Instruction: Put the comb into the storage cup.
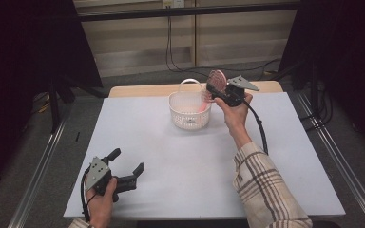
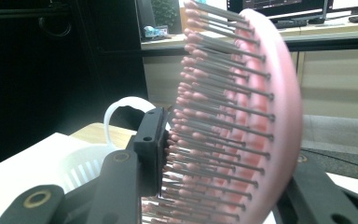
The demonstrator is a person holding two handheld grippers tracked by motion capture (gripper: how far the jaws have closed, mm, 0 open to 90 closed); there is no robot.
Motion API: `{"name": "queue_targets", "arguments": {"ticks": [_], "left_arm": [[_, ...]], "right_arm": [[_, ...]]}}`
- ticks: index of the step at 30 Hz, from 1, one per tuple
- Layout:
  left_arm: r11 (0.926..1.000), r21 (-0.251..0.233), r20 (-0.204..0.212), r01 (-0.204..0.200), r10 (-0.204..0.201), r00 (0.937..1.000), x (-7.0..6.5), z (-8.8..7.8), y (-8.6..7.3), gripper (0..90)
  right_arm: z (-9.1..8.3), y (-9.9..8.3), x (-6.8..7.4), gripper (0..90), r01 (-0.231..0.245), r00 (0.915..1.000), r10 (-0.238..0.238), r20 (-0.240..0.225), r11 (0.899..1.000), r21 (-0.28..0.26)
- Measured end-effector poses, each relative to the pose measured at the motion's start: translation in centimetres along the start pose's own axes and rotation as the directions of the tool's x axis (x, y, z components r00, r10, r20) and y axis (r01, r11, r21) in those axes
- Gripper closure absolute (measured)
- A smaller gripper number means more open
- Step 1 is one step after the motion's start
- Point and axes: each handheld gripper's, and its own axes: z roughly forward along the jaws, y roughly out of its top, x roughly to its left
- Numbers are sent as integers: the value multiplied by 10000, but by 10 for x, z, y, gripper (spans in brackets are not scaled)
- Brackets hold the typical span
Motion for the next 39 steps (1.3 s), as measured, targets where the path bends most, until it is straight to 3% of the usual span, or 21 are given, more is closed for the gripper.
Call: {"name": "queue_targets", "arguments": {"ticks": [28, 31, 39], "left_arm": [[10000, 29, 41, 2, -2, 10000, 0, 1, 0, 10], [10000, 21, 33, -27, 27, 10000, 0, 0, 0, 10], [10000, 49, 81, 14, -14, 10000, 0, 1, 0, 10]], "right_arm": [[9, 0, -5, 562, -160, 9999, 159, 13, 9993, 332], [10, 0, -6, 522, -203, 9998, 201, 60, 9990, 404], [12, -1, -6, 516, -179, 9998, 179, 9, 9981, 592]]}}
